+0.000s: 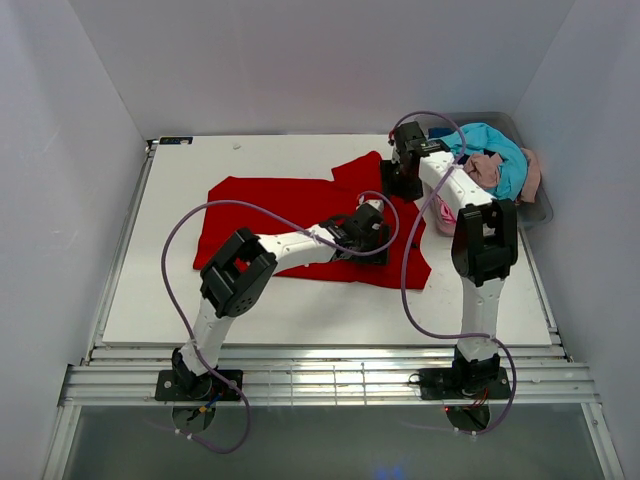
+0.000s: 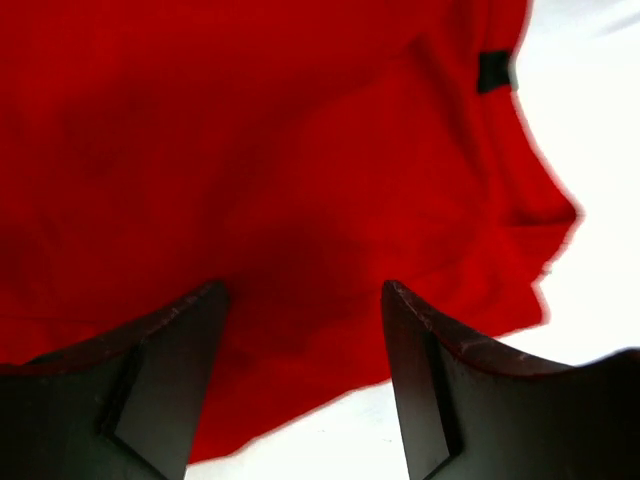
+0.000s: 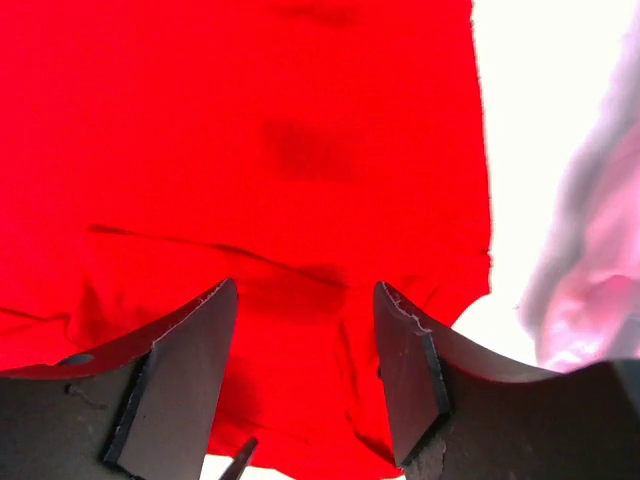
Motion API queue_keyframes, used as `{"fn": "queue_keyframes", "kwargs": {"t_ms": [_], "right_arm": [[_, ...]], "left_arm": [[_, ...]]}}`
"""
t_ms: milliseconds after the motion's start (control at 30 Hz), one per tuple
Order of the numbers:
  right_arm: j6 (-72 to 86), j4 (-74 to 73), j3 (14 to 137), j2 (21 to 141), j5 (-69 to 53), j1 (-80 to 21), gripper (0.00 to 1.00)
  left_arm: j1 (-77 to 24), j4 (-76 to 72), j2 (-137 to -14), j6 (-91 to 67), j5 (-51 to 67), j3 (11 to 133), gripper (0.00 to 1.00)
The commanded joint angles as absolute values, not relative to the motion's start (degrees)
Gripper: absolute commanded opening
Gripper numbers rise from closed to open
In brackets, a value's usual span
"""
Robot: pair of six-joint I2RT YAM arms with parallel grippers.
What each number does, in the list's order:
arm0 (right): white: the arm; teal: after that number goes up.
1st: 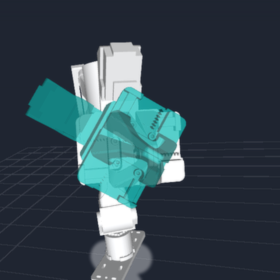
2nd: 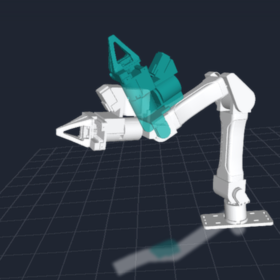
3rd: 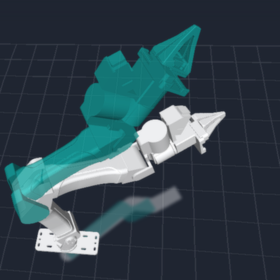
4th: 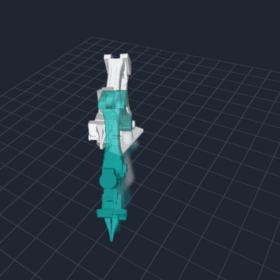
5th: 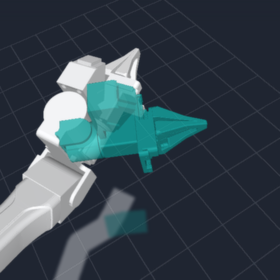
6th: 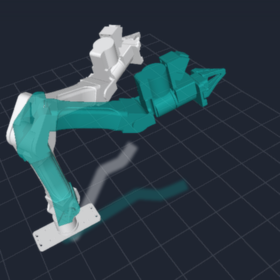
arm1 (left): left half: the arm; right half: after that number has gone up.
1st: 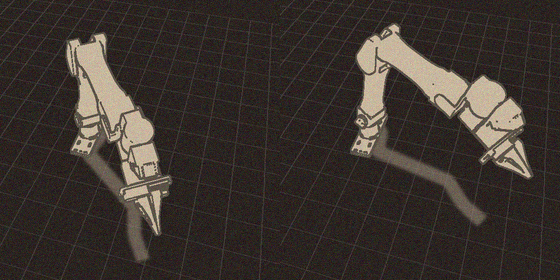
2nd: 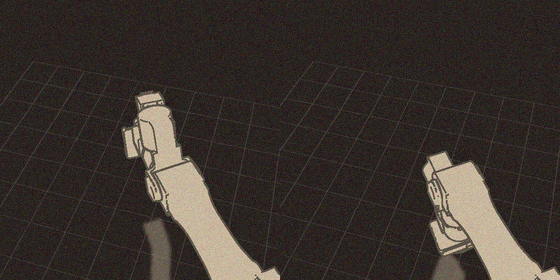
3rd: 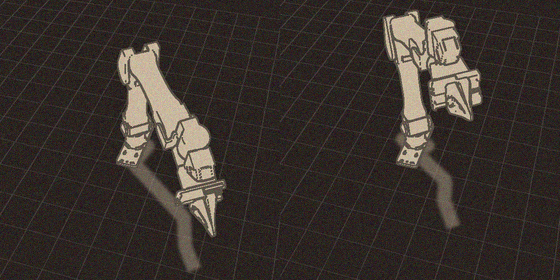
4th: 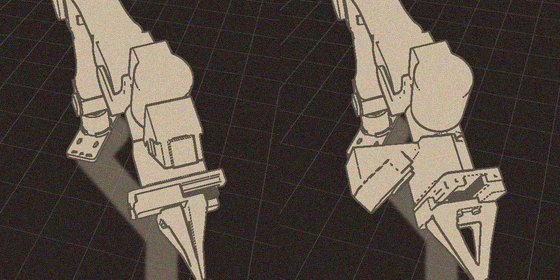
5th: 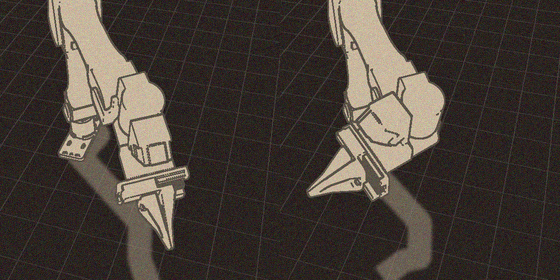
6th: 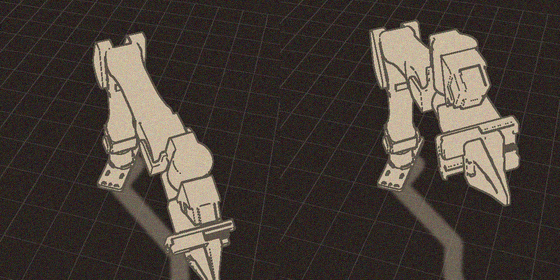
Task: Fold and stack the t-shirts
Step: Fold the flattened tshirt in 1/3 of the way
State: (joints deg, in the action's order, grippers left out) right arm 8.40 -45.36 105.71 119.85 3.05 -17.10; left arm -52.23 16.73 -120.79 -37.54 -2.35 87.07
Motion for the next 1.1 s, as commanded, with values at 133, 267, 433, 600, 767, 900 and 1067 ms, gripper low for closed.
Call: {"fn": "queue_keyframes", "kwargs": {"t_ms": [133, 267, 433, 600, 767, 900, 1067], "right_arm": [[7.6, -45.6, 103.0, 121.5, 0.6, -18.5, 0.62], [8.0, -46.1, 102.2, 121.1, 0.6, -18.4, 0.62], [8.7, -46.8, 99.4, 120.0, 2.0, -18.4, 0.62], [8.8, -46.0, 94.9, 119.2, 1.8, -18.4, 0.60], [8.4, -44.6, 93.9, 120.2, 1.2, -18.4, 0.44], [8.0, -44.3, 96.0, 121.2, 1.4, -18.4, 0.36], [7.6, -46.7, 102.8, 123.5, 2.3, -18.4, 0.33]], "left_arm": [[-52.2, 20.5, -123.2, -36.3, -4.1, 90.0, 0.77], [-52.2, 20.7, -123.4, -36.1, -4.2, 90.0, 0.77], [-52.2, 20.6, -122.9, -36.5, -4.0, 88.9, 0.76], [-52.2, 20.4, -122.3, -37.2, -3.9, 87.8, 0.76], [-52.2, 20.4, -121.5, -37.4, -4.0, 87.0, 0.76], [-52.2, 20.3, -121.1, -37.8, -3.8, 85.8, 0.76], [-52.2, 20.3, -120.8, -38.4, -3.5, 84.6, 0.76]]}}
